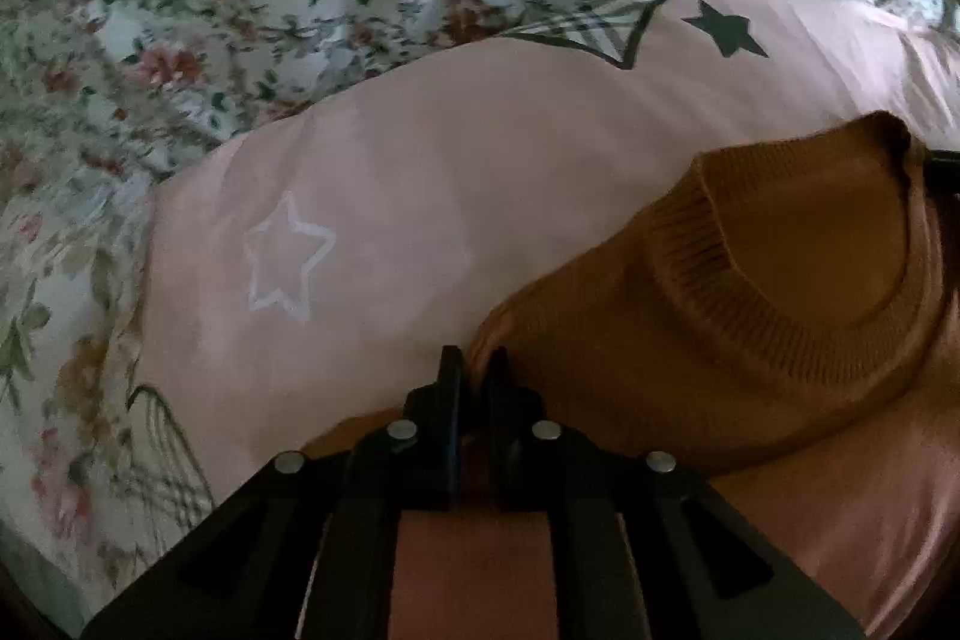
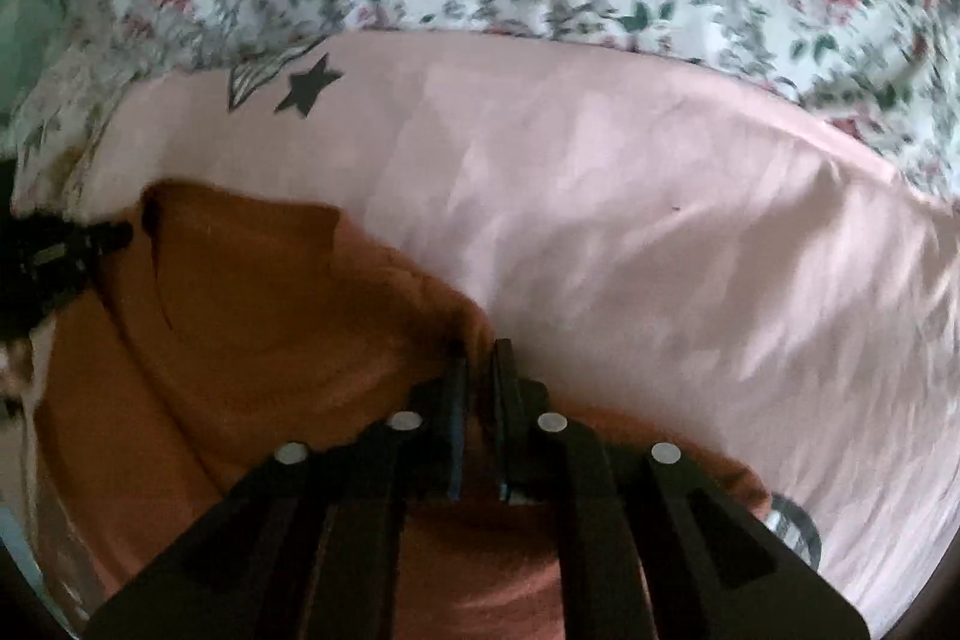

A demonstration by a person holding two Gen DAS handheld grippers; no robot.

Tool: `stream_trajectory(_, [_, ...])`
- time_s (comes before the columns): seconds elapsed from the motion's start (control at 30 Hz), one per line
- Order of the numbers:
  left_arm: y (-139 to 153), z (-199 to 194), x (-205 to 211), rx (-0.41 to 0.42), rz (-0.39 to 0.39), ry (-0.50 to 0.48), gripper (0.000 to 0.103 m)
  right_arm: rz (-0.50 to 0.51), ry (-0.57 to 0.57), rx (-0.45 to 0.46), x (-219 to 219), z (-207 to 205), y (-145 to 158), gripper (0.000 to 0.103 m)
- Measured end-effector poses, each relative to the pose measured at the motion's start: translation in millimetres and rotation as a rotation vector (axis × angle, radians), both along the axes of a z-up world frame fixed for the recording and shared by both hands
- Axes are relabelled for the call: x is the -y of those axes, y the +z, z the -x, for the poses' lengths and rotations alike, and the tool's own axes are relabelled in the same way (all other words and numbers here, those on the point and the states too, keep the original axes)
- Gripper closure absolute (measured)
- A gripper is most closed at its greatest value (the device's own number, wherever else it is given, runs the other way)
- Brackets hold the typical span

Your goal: Fold small clothes

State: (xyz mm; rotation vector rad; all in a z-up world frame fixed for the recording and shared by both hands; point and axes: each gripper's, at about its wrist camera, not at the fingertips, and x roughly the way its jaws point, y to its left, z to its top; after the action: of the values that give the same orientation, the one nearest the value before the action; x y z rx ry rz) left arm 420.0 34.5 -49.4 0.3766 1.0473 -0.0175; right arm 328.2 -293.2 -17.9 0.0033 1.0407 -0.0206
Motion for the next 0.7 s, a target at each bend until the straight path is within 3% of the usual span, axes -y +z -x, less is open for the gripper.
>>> stream_trajectory(0.07, [8,12,-1,0.014,0.023,0.031,0.086,-0.028,-0.021,0.021,5,16,17,0.078])
stream_trajectory(0.2, [34,53,-14,0.032,0.1,0.058,0.082,-0.175,-0.015,0.031,18,78,35,0.078])
stream_trajectory(0.3, [45,99,-19,0.031,0.154,0.082,0.081,-0.252,-0.062,0.01,32,128,29,0.078])
stream_trajectory(0.43, [41,167,-17,-0.016,0.264,0.104,0.081,-0.357,-0.136,-0.058,40,164,8,0.078])
stream_trajectory(0.53, [27,207,4,-0.086,0.331,0.088,0.081,-0.487,-0.182,-0.075,41,178,-4,0.078])
stream_trajectory(0.7, [16,231,72,-0.152,0.412,-0.043,0.078,-0.522,-0.215,-0.096,38,175,-8,0.078])
